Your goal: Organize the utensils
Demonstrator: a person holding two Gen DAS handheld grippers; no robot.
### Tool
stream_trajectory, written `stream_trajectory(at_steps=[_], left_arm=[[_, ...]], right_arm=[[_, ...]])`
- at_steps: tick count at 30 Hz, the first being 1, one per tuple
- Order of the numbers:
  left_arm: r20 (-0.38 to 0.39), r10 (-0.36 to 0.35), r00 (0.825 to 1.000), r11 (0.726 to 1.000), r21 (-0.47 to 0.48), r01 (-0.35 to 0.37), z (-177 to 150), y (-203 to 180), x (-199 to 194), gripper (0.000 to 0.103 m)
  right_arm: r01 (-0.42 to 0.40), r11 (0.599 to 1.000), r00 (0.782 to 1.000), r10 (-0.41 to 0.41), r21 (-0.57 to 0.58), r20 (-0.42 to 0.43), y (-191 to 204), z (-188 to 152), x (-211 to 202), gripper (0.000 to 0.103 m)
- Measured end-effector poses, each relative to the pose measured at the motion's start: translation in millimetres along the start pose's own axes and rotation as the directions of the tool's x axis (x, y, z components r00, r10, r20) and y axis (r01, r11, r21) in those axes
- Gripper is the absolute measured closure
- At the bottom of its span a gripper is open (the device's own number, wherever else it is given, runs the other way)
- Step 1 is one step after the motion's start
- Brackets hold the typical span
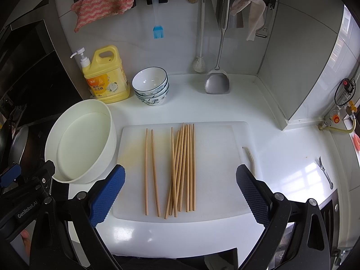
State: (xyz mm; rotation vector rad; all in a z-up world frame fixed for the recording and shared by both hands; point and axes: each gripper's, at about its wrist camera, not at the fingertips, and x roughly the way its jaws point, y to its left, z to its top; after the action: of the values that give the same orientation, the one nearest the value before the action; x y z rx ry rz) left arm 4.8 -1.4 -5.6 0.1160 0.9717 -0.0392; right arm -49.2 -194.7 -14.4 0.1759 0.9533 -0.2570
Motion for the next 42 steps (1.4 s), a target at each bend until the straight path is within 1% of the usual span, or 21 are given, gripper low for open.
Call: stream_trajectory(at_steps=[8, 12, 15, 18, 21, 24, 29, 32, 34, 38, 41, 42], left_arm=[[-0.002, -0.006, 1.0, 1.0, -0.001, 0.006, 0.5, 1.9, 0.7, 0.006], [0.003, -0.02, 1.0, 1.0, 0.002, 0.02, 1.4, 7.2, 3.2, 0.006], [-0.004, -0.046, 0.999, 0.999, 0.016, 0.046, 0.6, 7.3, 11.3, 0.006], [-0.022, -0.077, 0.997, 0.996, 0.043, 0.078, -1.7, 2.8, 23.7, 0.006], [-0.027, -0.103, 0.994, 0.991, 0.081, 0.105, -7.3, -5.1, 36.1, 0.006], [-0.034, -0.141, 0.989, 0.982, 0.12, 0.144, -16.4, -13.8, 48.3, 0.006], [-0.013, -0.21, 0.978, 0.965, 0.159, 0.209, -34.2, -33.1, 59.7, 0.006], [0.012, -0.195, 0.981, 0.963, 0.195, 0.189, -43.6, -50.3, 64.1, 0.006], [0.026, -0.187, 0.982, 0.963, 0.2, 0.178, -49.9, -59.2, 67.8, 0.006], [0.037, -0.196, 0.98, 0.971, 0.148, 0.189, -61.5, -73.3, 81.4, 0.006], [0.051, -0.154, 0.987, 0.983, 0.11, 0.148, -67.5, -82.2, 92.2, 0.006], [0.06, -0.136, 0.989, 0.987, 0.096, 0.13, -69.4, -84.4, 95.7, 0.006]], right_arm=[[-0.012, 1.0, 1.0, 0.012, 0.004, -0.002, 3.7, 0.0, 0.4, 0.009], [-0.035, 0.999, 0.999, 0.034, 0.002, 0.022, 6.7, -1.7, -0.6, 0.009], [-0.075, 0.997, 0.997, 0.075, 0.024, 0.024, 4.6, -6.3, 4.1, 0.009], [-0.088, 0.994, 0.996, 0.088, 0.058, 0.006, 0.1, -16.4, 15.4, 0.009], [-0.051, 0.996, 0.999, 0.051, 0.069, -0.001, -4.2, -29.5, 27.4, 0.009], [-0.057, 0.994, 0.998, 0.056, 0.088, 0.014, -15.0, -43.1, 38.0, 0.009], [-0.005, 0.996, 1.0, 0.003, 0.087, 0.031, -34.7, -62.9, 54.2, 0.009], [0.0, 0.998, 0.999, -0.002, 0.061, 0.041, -47.1, -72.2, 64.8, 0.009], [-0.008, 0.999, 0.999, 0.006, 0.041, 0.045, -55.7, -76.7, 74.3, 0.009], [-0.022, 1.0, 0.998, 0.021, 0.012, 0.053, -74.6, -83.8, 96.6, 0.009], [-0.097, 0.995, 0.995, 0.097, 0.019, 0.024, -91.3, -86.2, 118.3, 0.009], [-0.109, 0.994, 0.994, 0.108, 0.014, 0.022, -94.7, -86.0, 124.6, 0.009]])
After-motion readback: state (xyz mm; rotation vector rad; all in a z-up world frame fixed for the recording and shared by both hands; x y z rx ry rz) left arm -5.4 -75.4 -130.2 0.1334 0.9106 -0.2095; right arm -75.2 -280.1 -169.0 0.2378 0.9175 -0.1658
